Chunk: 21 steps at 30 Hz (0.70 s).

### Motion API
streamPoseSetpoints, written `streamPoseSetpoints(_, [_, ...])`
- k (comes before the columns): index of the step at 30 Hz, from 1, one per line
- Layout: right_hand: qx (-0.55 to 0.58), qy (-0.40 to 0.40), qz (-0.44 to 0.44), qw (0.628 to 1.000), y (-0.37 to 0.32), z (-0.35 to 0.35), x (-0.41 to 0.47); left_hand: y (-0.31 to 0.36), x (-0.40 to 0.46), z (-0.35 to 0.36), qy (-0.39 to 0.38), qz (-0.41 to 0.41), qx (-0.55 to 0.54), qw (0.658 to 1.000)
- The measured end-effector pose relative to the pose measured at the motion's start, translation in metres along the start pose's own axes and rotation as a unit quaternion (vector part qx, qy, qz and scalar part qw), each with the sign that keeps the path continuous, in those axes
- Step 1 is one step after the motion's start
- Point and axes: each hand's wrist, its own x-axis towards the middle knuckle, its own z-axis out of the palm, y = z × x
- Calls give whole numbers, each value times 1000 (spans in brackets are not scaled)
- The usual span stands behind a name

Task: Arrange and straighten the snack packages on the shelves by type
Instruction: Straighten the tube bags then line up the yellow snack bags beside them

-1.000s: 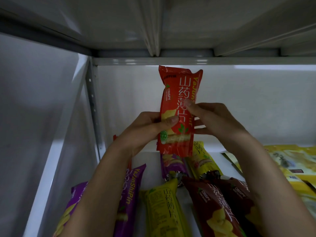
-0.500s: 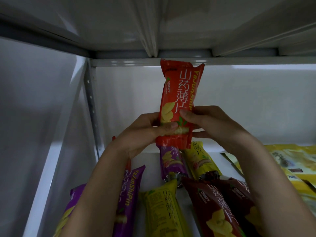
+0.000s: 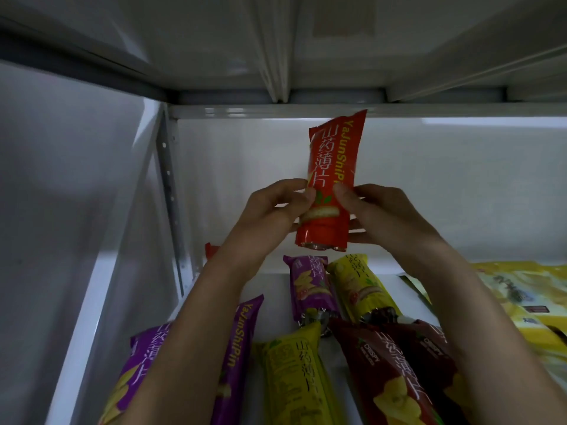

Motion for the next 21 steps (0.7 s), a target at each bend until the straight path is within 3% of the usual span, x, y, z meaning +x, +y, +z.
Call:
streamPoseSetpoints(6, [-13, 13, -33, 999, -1, -4, -1, 4, -4, -3, -55, -37, -59, 996])
streamPoseSetpoints(13, [19, -61, -19, 998, 2, 2, 1, 0, -5, 1, -86, -44, -75, 992])
streamPoseSetpoints(17, [49, -11, -50, 997, 6, 4, 3, -1, -3, 2, -65, -37, -36, 997])
streamPoseSetpoints(21, [11, 35, -62, 997, 6, 7, 3, -1, 1, -1, 13, -2, 24, 1000])
